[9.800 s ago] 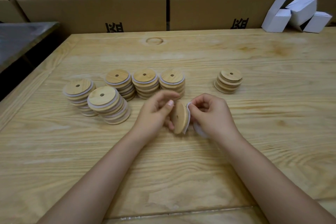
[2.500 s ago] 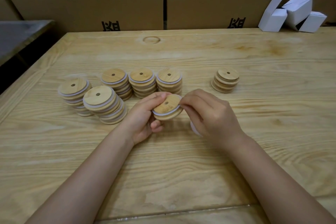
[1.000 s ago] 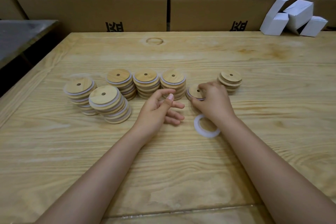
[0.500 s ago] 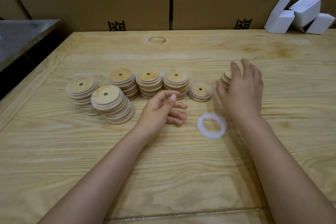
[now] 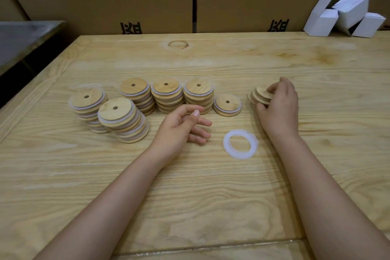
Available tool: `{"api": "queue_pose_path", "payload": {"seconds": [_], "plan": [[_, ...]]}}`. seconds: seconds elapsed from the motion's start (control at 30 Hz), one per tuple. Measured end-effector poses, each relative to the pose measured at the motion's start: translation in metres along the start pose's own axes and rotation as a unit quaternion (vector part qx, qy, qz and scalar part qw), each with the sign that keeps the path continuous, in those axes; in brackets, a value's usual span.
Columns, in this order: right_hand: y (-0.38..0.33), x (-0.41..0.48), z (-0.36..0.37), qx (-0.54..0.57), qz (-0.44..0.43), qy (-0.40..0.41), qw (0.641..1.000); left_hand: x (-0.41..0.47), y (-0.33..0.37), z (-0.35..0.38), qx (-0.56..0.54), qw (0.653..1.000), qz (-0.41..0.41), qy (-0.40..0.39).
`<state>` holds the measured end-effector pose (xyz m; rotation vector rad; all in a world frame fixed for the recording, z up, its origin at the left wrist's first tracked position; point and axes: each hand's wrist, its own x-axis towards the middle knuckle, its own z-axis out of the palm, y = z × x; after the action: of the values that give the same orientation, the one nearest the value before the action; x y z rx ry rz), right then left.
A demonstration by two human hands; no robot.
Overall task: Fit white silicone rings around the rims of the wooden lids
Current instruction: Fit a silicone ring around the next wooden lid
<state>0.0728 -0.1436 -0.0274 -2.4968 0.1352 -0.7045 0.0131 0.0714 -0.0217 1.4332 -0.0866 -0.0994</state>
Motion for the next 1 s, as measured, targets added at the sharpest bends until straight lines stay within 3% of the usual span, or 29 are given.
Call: {"api": "queue_pose_path", "payload": {"seconds": [0.17,0.27,0.43,0.57,0.9,1.0], "plan": [[-0.004,-0.004,-0.005,0.036,-0.044,0.047,0.997,0.0,0.0,-0.001,-0.003,1.0,0.001,-0.006],[-0.017,-0.01,-0.009,0.065,-0.117,0.063,0.989,0.0,-0.001,-0.002,-0.007,1.0,0.001,-0.01],[-0.049,-0.029,-0.015,0.084,-0.285,-0.006,0.955,0.001,-0.001,-0.005,-0.032,0.999,-0.003,-0.018],[-0.065,-0.042,-0.014,0.05,-0.358,-0.063,0.93,0.001,0.0,-0.007,-0.023,0.998,-0.003,-0.051],[-0.072,-0.047,-0.009,0.032,-0.365,-0.193,0.91,0.005,0.001,-0.01,-0.09,0.996,-0.021,-0.002],[-0.067,-0.04,-0.017,0.083,-0.266,-0.271,0.921,0.008,0.001,-0.012,-0.114,0.992,-0.034,0.039]]}}
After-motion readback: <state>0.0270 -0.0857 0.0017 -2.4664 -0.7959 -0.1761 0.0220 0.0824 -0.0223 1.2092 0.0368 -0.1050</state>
